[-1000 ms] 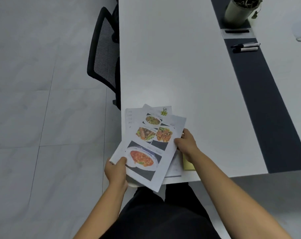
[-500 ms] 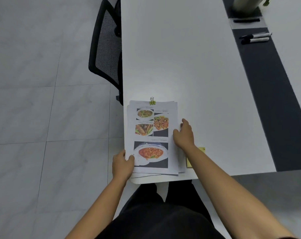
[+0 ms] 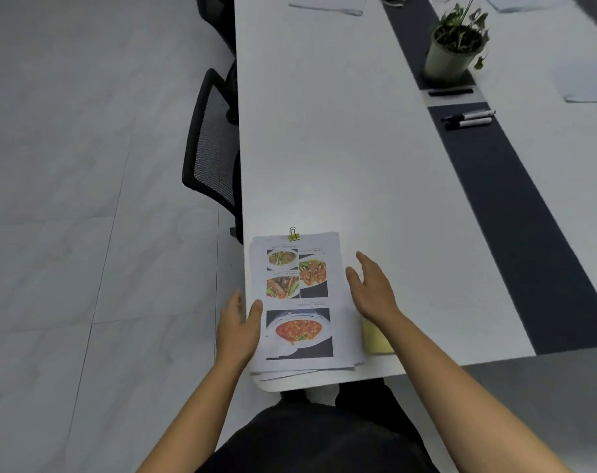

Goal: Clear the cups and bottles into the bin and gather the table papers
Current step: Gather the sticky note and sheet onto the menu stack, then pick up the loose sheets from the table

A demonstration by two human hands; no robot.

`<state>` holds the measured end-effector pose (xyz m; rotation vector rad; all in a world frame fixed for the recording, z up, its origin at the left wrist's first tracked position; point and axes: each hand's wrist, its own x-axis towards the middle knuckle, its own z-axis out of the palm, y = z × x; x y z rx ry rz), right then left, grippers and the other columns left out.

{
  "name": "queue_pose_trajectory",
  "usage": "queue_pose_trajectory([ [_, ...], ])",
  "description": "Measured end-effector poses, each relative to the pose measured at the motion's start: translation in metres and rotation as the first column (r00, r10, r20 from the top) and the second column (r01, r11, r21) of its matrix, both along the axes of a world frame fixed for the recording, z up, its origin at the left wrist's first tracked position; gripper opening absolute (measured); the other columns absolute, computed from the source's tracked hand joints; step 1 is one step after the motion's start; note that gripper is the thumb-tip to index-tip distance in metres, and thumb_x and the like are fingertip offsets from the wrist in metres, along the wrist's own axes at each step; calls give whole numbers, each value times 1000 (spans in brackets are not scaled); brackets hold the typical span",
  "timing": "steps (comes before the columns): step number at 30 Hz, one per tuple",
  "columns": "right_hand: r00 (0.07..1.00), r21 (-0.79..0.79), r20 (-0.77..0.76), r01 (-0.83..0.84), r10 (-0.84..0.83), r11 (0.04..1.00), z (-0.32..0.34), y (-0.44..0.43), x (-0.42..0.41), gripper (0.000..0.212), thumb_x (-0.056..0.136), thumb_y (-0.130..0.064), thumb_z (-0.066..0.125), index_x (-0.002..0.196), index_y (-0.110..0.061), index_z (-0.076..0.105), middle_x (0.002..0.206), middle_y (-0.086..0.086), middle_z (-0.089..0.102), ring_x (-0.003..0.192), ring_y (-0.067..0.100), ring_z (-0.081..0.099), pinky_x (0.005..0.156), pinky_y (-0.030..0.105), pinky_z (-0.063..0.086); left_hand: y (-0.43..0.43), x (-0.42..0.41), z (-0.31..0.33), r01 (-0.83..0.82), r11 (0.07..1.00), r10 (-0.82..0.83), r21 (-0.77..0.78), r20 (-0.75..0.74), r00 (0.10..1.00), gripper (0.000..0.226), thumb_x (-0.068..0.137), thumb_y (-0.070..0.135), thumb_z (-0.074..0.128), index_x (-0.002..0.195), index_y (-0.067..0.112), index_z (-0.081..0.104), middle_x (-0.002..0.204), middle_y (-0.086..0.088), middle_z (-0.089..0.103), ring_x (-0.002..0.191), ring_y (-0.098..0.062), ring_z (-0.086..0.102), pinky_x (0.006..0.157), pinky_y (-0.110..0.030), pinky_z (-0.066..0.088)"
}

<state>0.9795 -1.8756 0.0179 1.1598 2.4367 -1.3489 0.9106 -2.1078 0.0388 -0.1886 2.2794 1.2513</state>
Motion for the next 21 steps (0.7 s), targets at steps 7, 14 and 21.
queue_pose_trajectory([
  [7, 895, -23, -364, 267, -257, 963, 102, 15, 48, 50, 105, -36, 45, 152, -27, 36, 154, -10, 42, 137, 10, 44, 106, 25, 38, 6, -13, 82, 11, 957, 43, 289, -180, 983, 44, 99, 27, 57, 141, 27, 44, 128, 14, 52, 114, -5, 52, 73, -8, 44],
  [14, 717, -253, -462, 457, -522, 853, 111, -36, 123, 42, 100, -28, 56, 141, -34, 49, 132, -18, 59, 118, -5, 57, 107, 41, 48, -5, 11, 101, 82, 898, -7, 433, -172, 985, 47, 97, 18, 59, 140, 28, 44, 119, 20, 57, 105, 1, 58, 62, -5, 49],
  [21, 771, -282, -433, 377, -467, 882, 106, -76, 166, 45, 96, -19, 62, 136, -34, 49, 131, -12, 61, 112, -4, 60, 88, 19, 50, -50, 51, 105, 8, 916, 57, 401, -150, 987, 47, 96, 17, 60, 141, 27, 48, 128, 7, 61, 116, -11, 61, 85, -25, 53],
])
